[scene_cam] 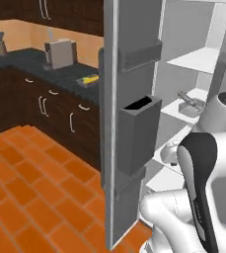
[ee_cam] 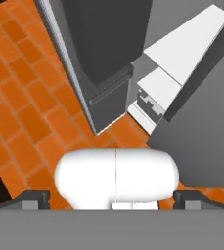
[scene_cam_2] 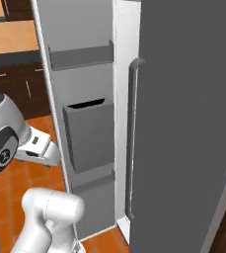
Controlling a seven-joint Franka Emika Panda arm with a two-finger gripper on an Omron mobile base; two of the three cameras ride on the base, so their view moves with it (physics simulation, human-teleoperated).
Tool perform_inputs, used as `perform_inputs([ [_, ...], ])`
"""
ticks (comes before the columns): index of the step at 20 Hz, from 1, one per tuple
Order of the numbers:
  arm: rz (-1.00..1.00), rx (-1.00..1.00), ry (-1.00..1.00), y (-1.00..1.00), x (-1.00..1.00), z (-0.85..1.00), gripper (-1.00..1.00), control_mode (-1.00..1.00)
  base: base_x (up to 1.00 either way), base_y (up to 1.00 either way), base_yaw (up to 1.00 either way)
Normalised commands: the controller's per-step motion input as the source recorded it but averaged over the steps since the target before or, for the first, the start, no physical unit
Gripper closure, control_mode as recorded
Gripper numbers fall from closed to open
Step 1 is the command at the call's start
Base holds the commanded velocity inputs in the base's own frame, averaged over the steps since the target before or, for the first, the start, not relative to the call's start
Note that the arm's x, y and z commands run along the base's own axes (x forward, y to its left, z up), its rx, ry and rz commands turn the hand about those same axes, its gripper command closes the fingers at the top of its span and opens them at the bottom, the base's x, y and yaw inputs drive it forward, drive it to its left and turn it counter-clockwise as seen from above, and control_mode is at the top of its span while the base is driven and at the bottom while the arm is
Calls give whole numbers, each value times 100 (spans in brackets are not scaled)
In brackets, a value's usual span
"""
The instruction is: Take the meat container that has the fish and place it on the second highest rack of the freezer. Then take the vegetable container that has the lemon wedge and corn and place it on the highest rack of the freezer.
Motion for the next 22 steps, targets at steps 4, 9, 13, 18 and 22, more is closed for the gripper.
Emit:
perform_inputs([
  [4,0,0,0,0,0,0,-100,100,-50,20,86],
  [9,0,0,0,0,0,0,-100,100,-14,26,79],
  [13,0,0,0,0,0,0,-100,100,59,62,26],
  [18,0,0,0,0,0,0,-100,100,100,45,0],
  [22,0,0,0,0,0,0,-100,100,100,13,-1],
])
